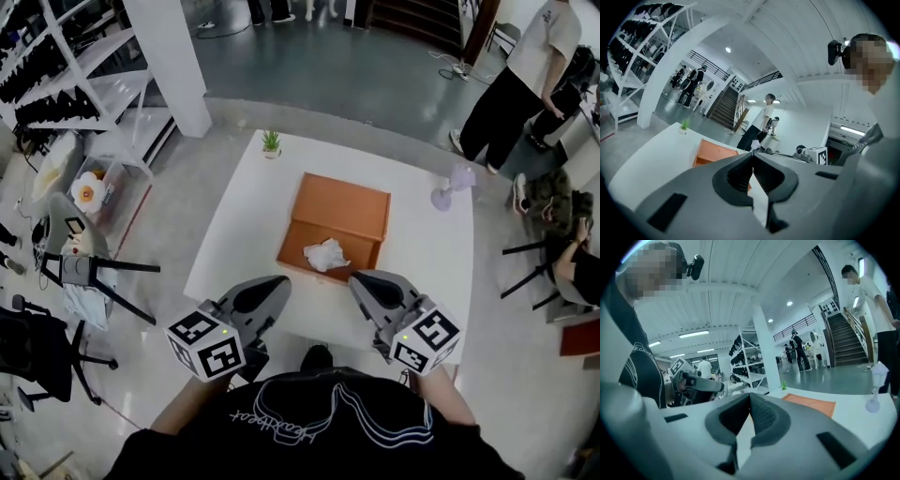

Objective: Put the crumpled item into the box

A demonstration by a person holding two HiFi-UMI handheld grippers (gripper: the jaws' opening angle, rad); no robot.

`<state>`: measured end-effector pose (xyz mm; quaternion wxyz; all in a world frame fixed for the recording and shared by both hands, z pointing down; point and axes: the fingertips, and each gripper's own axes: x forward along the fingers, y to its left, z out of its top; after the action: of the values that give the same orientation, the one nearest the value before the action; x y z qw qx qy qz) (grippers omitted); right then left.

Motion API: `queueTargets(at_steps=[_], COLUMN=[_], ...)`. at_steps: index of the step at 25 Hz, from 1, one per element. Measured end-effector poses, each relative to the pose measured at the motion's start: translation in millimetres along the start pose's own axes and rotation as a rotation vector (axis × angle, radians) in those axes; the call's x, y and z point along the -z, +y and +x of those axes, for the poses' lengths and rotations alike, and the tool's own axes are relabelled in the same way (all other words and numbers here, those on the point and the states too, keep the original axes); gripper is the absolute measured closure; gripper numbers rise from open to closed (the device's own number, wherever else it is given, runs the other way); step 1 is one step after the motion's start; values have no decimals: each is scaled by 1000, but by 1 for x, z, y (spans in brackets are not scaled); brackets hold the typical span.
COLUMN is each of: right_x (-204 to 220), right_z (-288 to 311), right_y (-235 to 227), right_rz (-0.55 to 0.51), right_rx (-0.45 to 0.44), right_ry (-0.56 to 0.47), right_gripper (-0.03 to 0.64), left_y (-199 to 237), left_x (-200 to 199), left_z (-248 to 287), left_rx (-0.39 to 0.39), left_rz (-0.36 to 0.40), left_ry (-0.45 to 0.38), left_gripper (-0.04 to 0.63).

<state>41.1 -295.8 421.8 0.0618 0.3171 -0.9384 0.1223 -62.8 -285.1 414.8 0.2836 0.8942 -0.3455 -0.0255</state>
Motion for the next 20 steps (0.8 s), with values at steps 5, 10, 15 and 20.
queueTargets(at_steps=[5,10,15,20], right_x=[-9,-7,-8,-9], right_z=[-11,-17,-21,-24], right_y=[15,28,34,34], right_rz=[182,147,140,124], right_rx=[-92,-96,-95,-88], right_ry=[-100,-106,-110,-101], right_gripper=[614,614,614,614], left_y=[-13,-25,-30,-31], left_x=[-1,-1,0,3], left_z=[-6,-11,-10,-6], left_rx=[17,39,57,69], left_rz=[19,30,34,31], left_ry=[-9,-12,-7,0], left_gripper=[591,591,591,591])
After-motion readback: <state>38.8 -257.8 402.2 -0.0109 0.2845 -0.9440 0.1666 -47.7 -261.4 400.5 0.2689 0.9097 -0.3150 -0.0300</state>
